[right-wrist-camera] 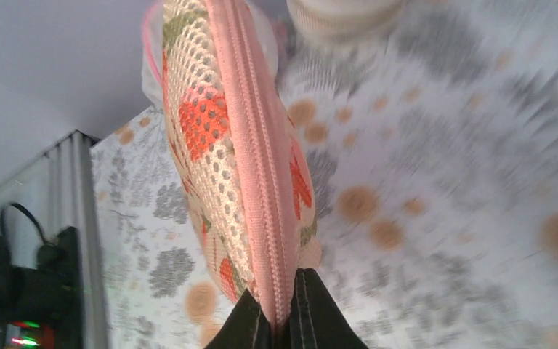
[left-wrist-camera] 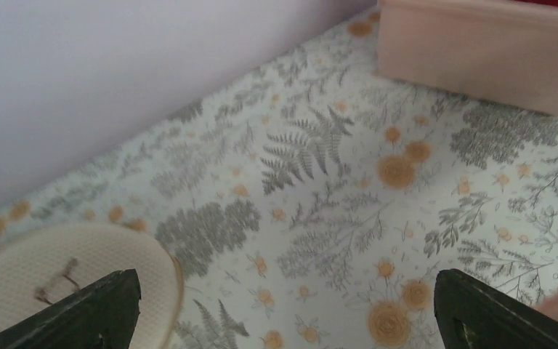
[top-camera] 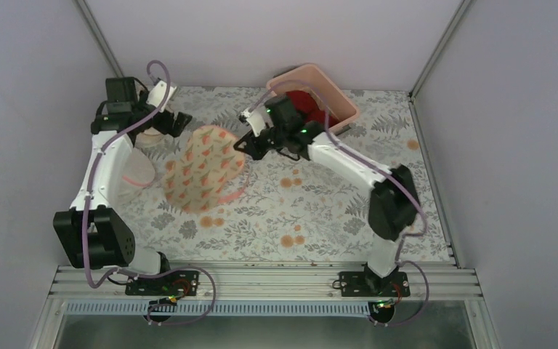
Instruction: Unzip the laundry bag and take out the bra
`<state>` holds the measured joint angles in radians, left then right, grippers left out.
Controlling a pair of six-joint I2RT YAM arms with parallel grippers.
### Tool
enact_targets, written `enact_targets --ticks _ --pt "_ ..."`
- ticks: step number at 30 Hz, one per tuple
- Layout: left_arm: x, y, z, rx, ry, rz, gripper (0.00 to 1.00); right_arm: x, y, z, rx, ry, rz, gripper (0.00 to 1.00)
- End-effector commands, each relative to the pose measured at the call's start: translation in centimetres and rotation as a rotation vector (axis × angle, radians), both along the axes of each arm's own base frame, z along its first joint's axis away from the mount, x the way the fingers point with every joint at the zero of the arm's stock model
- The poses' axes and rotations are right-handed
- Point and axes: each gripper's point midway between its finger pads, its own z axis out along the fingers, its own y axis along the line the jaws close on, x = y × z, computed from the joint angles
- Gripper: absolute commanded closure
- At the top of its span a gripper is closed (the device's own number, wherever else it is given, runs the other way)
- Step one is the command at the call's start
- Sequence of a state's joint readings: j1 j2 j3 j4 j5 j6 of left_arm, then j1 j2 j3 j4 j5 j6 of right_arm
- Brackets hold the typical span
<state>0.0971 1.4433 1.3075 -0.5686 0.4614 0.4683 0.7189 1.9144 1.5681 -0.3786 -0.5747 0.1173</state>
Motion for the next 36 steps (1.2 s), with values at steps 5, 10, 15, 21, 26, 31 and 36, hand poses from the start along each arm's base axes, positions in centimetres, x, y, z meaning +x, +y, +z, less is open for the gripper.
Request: enact_targets --ticks 5,10,15,21,26,31,36 --pt "-0.8 -0.5 7.9 0.07 -0.084 -0.104 0.0 -4.1 -5.9 11.7 -0.042 -0.728 0.209 0.97" --pt "-2.3 -2.6 10.1 0.016 -0.09 -0.222 0.0 -6.4 -8.1 15.2 -0.017 -0.94 0.244 0.97" --pt "-4.5 -5.5 11.6 -0.103 -0.029 -0.364 0.0 -6.8 -9.6 16.4 -0.068 -1.028 0.233 0.97" --pt "-8.7 -11.6 14.0 -0.138 -0.054 -0.579 0.02 -6.3 -10.3 16.2 -0.127 -1.043 0.22 0.97" --pt "-12.5 -15.7 15.7 -0.153 -0.087 -0.739 0.0 -4.5 -10.5 15.6 -0.175 -1.023 0.145 0.97" --pt "-14.7 -18.3 15.0 -0.164 -0.096 -0.848 0.0 -3.2 -10.0 14.4 -0.211 -0.972 0.127 0.97" --pt "-12.2 -19.5 9.2 0.034 -0.026 -0.713 0.0 -3.6 -9.5 15.8 -0.158 -0.995 0.132 0.97"
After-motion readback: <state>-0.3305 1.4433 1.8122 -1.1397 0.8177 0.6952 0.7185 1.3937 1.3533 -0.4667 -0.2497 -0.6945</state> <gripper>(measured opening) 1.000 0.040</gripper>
